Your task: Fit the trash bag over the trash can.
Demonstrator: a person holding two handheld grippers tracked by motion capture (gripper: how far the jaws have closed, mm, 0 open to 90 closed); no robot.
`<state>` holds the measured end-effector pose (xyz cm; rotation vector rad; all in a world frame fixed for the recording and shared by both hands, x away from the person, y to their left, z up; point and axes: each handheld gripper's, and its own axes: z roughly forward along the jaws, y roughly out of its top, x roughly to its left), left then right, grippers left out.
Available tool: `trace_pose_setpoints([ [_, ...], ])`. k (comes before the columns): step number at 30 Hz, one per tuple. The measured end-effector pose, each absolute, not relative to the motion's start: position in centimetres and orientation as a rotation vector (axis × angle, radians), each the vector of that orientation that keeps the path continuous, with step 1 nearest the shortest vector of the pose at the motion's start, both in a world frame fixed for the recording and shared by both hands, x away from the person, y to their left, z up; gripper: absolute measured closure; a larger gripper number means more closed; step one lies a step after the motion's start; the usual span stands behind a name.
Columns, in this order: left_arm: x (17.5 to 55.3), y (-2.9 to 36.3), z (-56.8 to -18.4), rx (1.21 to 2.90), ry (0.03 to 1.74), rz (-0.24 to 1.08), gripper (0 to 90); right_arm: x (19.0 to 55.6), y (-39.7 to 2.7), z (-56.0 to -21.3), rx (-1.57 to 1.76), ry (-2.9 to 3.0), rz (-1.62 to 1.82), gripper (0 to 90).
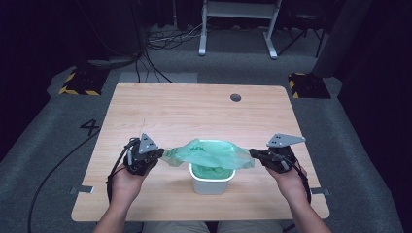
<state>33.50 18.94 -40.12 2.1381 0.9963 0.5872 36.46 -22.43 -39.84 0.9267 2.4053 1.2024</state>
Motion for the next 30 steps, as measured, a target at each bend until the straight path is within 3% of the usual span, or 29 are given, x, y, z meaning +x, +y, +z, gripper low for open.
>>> trace_pose_setpoints([
  [4, 32.6, 19.4, -39.5, 2.088, 1.001, 0.589, 61.7, 36.0, -23.1, -39.4, 0.938, 2.359, 1.245, 71.4],
  [8, 31.1, 19.8, -38.7, 2.033, 0.95, 0.569, 54.1, 35.3, -23.5, -38.2, 0.916, 2.312, 1.264, 61.3],
  [16, 29.1, 18.1, -38.2, 2.066, 0.798, 0.559, 48.2, 32.9, -22.9, -35.6, 0.812, 2.308, 1.326, 58.5],
  [23, 29.5, 16.7, -38.7, 2.093, 0.764, 0.537, 48.6, 31.3, -21.9, -34.7, 0.74, 2.331, 1.369, 57.8],
  [28, 30.5, 16.0, -39.1, 2.102, 0.78, 0.516, 51.4, 31.3, -21.2, -35.1, 0.723, 2.375, 1.383, 56.7],
  [30, 30.8, 15.9, -39.2, 2.109, 0.772, 0.501, 58.9, 31.5, -20.8, -35.6, 0.722, 2.406, 1.382, 56.9],
])
